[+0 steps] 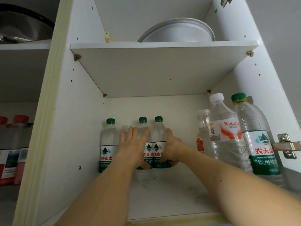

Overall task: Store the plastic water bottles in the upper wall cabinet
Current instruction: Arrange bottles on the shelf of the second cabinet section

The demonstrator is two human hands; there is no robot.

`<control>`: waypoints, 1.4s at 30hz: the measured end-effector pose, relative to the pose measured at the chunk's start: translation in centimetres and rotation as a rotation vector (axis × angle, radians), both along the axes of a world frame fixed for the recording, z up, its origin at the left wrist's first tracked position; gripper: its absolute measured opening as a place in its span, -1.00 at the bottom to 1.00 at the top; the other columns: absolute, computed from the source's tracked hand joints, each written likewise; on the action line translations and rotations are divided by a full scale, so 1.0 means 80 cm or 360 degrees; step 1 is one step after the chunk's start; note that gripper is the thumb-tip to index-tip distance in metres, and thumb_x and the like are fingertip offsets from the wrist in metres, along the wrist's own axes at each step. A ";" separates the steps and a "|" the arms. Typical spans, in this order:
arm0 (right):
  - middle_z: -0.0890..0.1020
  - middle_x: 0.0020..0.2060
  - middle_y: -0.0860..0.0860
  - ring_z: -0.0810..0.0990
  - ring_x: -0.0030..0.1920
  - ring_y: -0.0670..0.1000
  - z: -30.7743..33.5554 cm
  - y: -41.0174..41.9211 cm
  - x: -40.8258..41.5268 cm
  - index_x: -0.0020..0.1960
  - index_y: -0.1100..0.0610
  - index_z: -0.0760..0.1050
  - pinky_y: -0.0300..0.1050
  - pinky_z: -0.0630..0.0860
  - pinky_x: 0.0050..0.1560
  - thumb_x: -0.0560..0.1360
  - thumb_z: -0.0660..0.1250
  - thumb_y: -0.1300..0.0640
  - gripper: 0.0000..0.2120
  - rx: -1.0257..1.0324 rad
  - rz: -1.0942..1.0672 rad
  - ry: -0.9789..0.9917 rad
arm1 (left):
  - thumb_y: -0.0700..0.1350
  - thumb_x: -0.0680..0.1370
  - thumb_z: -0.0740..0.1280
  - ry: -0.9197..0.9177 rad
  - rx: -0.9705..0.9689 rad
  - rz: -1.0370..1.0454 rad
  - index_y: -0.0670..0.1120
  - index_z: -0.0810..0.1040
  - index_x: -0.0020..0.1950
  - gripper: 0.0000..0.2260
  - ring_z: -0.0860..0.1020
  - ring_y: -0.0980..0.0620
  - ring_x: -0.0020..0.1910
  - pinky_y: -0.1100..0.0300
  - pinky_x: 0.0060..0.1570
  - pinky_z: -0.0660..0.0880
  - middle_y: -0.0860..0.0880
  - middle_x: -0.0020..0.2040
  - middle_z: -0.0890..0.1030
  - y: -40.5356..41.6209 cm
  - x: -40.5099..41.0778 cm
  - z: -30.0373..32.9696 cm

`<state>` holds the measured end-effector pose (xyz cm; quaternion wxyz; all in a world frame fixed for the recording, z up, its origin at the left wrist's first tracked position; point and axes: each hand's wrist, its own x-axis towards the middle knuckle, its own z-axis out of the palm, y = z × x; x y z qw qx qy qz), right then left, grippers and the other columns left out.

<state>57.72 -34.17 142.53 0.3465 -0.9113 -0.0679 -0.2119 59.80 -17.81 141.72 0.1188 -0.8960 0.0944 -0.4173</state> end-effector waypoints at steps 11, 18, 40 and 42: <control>0.48 0.24 0.24 0.66 -0.03 0.20 -0.007 -0.001 -0.001 0.60 -0.08 -0.34 0.07 0.69 -0.23 0.41 0.55 0.32 0.21 -0.0036 -0.0030 0.0158 | 0.51 0.32 0.39 0.0035 0.0130 0.0280 0.03 -0.42 0.62 0.26 -0.26 -0.33 0.61 -0.36 0.53 -0.21 -0.23 0.65 -0.19 -0.010 -0.012 0.001; 0.50 0.09 0.16 0.69 -0.02 0.18 -0.009 -0.002 0.000 0.41 0.13 0.19 0.04 0.71 -0.15 0.40 0.59 0.24 -0.24 -0.0157 -0.0111 0.0155 | 0.43 0.29 0.50 0.0036 0.0058 0.0156 0.05 -0.39 0.62 0.30 -0.25 -0.30 0.62 -0.36 0.53 -0.21 -0.20 0.65 -0.13 -0.002 -0.006 -0.005; 0.58 0.06 0.08 0.59 -0.02 0.11 0.003 0.014 -0.128 0.33 0.17 0.42 -0.02 0.60 -0.07 0.55 0.27 0.27 -0.65 -0.0709 -0.0300 -0.0855 | 0.33 0.43 0.45 -0.0026 -0.0246 -0.0343 0.06 -0.03 0.62 -0.03 -0.01 -0.20 0.61 -0.26 0.57 -0.04 -0.14 0.60 0.08 0.002 -0.010 0.001; 0.60 0.07 0.07 0.60 0.01 0.12 0.006 0.007 -0.157 0.26 0.18 0.48 0.05 0.61 -0.01 0.55 0.25 0.26 -0.72 -0.0747 -0.0347 -0.1119 | 0.31 0.48 0.40 -0.0068 -0.0310 -0.0451 0.04 0.06 0.60 -0.16 0.10 -0.18 0.57 -0.21 0.54 0.08 -0.13 0.57 0.15 -0.008 -0.016 0.002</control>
